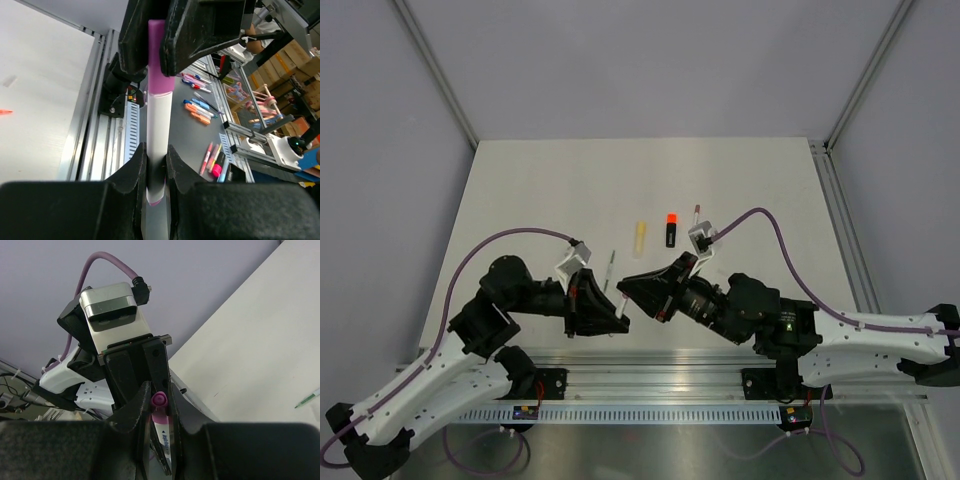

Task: Insert the pens into the pen caps
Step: Press the pen cap onto the pen.

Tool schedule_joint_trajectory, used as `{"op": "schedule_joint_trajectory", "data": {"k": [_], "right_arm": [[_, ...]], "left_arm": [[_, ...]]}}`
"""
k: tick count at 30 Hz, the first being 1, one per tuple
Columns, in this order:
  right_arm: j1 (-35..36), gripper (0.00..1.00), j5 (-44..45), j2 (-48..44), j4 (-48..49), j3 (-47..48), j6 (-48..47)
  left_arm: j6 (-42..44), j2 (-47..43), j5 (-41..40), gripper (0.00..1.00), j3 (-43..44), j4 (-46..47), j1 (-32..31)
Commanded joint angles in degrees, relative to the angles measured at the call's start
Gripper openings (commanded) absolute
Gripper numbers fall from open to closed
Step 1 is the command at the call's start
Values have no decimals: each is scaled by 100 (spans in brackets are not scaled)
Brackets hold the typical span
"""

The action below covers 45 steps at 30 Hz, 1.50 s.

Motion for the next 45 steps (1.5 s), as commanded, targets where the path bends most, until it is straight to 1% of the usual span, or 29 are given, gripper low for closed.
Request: {"op": "schedule_joint_trajectory", "data": {"k": [1,2,3,5,7,8,11,13,14,16,17,20,22,24,25,26,28,31,34,37,40,41,42,45], "right_arm": [[740,0,-611,419,-1665,-311,208],[766,0,-810,803,-1690,-249,286],[862,0,-821,989,-1699,-292,513],[1003,0,-629,1062,-1839,-389,708],[1082,0,-497,782,-1674,-363,533],[1082,0,-609,841,-1629,-389,524],[1213,0,-891,1525,-1821,-381,752],[1293,0,-891,1266,-1831,-633,779],[1267,0,-865,803,-1840,-749,770],[1197,0,-1092,579,-1866,-846,866],[1197,0,-1268,752,-2214,-751,902],[1293,0,-1348,1139,-3032,-399,1086],[1293,0,-1349,1071,-3324,-241,1095],[1293,0,-1418,1079,-3176,-223,1060],[1293,0,-1471,1201,-2958,-222,1051],[1328,0,-1628,1542,-2808,-240,1077],[1425,0,-1551,1773,-2422,-327,1156],[1504,0,-1498,1817,-1965,-538,1341],[1566,0,-1454,2001,-1770,-539,1412],[1644,0,-1288,2151,-1909,-434,1412],[1689,0,-937,1863,-2295,-564,1543],[1698,0,-935,1635,-2271,-661,1665],[1698,0,-927,1572,-2244,-740,1736],[1768,0,-594,1352,-2568,-785,1886]], "left_arm": [[-327,4,-1190,0,347,2336,403],[-275,13,-1199,0,478,2240,430],[-161,-31,-1164,0,583,1996,499],[-99,-153,-1190,0,637,1932,570],[-361,-137,-1059,0,523,2264,754],[-441,-67,-963,0,505,2361,790],[-555,4,-795,0,593,2485,878],[-635,-22,-689,0,540,2582,948],[-626,-5,-672,0,549,2547,948],[-600,48,-672,0,575,2503,948],[-539,83,-706,0,619,2407,948],[-389,75,-768,0,716,2178,948],[-310,75,-786,0,812,2002,948],[-248,136,-795,0,918,1870,948],[-213,162,-821,0,953,1844,948],[-196,189,-812,0,1023,1792,948],[-152,250,-804,0,1076,1774,957],[-116,320,-769,0,1182,1694,1018],[-143,399,-689,0,1331,1721,1115],[-143,417,-610,0,1419,1703,1247],[85,382,-627,0,1577,1353,1335],[138,347,-610,0,1586,1273,1396],[130,321,-610,0,1586,1264,1423],[51,242,-627,0,1394,1369,1449]]}}
